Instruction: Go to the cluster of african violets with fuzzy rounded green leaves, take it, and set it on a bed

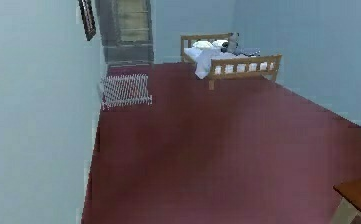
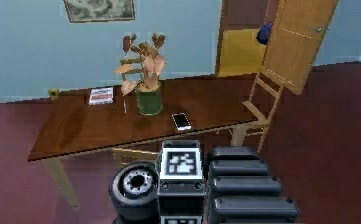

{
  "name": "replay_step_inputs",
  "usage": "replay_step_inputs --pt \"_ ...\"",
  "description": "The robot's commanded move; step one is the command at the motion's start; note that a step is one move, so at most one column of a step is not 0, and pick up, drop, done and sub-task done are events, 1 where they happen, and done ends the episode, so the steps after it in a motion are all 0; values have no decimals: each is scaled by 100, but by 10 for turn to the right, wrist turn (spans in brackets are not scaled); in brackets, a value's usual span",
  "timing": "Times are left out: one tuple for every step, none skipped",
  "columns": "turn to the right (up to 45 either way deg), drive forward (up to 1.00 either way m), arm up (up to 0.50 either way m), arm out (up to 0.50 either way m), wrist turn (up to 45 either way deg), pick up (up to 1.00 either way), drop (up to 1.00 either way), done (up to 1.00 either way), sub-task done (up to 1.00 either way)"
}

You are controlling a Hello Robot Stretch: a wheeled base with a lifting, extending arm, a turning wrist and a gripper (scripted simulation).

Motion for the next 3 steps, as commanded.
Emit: replay_step_inputs --pt "450 0 0 0 0 0 0 0 0" --pt "300 0 0 0 0 0 0 0 0" --pt "0 5 0 0 0 0 0 0 0"
